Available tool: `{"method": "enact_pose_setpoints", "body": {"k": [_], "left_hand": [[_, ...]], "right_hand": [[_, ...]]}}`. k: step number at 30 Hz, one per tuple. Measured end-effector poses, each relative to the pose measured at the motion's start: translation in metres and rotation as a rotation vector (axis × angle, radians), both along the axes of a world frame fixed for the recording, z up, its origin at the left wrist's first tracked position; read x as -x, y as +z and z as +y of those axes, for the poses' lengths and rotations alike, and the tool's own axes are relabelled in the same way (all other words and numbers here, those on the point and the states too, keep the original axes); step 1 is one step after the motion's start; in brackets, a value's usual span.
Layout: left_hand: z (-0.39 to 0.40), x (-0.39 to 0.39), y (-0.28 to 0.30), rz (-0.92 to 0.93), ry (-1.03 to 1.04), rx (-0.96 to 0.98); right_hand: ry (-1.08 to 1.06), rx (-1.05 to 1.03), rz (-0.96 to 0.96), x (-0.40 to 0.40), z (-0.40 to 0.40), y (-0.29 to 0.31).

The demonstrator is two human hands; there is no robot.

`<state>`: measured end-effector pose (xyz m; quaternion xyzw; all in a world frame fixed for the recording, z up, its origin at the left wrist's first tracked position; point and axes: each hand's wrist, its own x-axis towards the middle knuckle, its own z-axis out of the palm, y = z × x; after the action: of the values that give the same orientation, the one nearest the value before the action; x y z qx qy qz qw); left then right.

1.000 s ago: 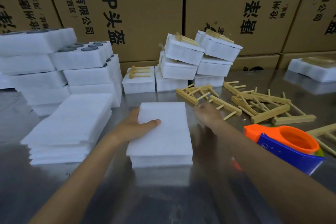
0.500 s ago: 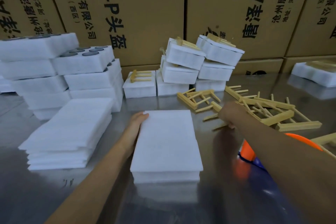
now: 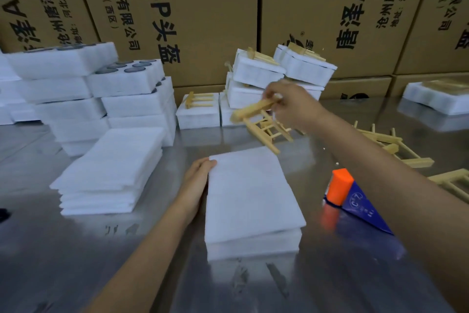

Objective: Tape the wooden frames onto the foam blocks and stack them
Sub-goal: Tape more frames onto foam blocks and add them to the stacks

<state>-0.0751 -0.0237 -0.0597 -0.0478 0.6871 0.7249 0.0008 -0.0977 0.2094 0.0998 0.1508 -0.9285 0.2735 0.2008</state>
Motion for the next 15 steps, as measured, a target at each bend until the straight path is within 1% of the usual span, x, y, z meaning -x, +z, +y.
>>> {"method": "enact_pose_setpoints", "body": {"k": [2,4,5,6,7,9,11,12,13,15], "left_hand": [[0.001,-0.007,0.001,0.039,0.029,0.037],[0.003,-0.012,0.004,0.087,0.041,0.095],[0.005,-0.015,0.006,0.107,0.044,0.114],[0.007,-0.017,0.008,0.118,0.051,0.123],[0.009,-0.020,0.009,0.114,0.062,0.129],[0.011,-0.026,0.011,0.079,0.084,0.145],[0.010,-0.033,0.009,0.059,0.077,0.150],[0.009,-0.037,0.007,0.062,0.072,0.143],[0.009,-0.041,0.005,0.070,0.068,0.127],[0.006,-0.046,0.001,0.101,0.069,0.093]], "right_hand": [[0.221,-0.126,-0.055,-0.022,-0.027,-0.008],[0.365,-0.310,-0.226,-0.037,-0.051,-0.029],[0.398,-0.363,-0.296,-0.041,-0.060,-0.042],[0.409,-0.371,-0.327,-0.044,-0.065,-0.053],[0.406,-0.331,-0.335,-0.047,-0.067,-0.061],[0.363,-0.131,-0.369,-0.050,-0.064,-0.066],[0.260,0.042,-0.386,-0.050,-0.058,-0.068],[0.178,0.059,-0.368,-0.050,-0.055,-0.070],[0.079,0.024,-0.364,-0.051,-0.052,-0.073],[-0.094,-0.100,-0.442,-0.053,-0.046,-0.082]]}}
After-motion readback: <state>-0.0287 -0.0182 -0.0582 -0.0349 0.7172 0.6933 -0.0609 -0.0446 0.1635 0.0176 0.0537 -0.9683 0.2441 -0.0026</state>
